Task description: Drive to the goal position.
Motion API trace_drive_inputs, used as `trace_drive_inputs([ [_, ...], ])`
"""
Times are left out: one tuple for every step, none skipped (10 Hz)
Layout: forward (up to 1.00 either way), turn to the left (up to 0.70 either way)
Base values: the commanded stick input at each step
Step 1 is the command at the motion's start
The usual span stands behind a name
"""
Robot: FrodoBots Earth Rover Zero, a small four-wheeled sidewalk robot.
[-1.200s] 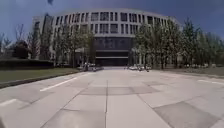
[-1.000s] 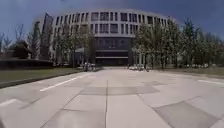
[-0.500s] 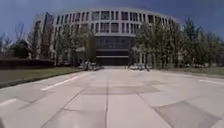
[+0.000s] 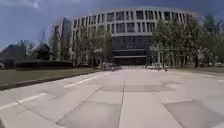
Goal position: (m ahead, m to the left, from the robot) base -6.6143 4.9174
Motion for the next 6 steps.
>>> trace_drive_inputs([
  [-0.7, -0.35],
  [-0.7, -0.35],
  [-0.7, -0.35],
  [-0.7, -0.35],
  [-0.7, -0.35],
  [-0.7, -0.35],
])
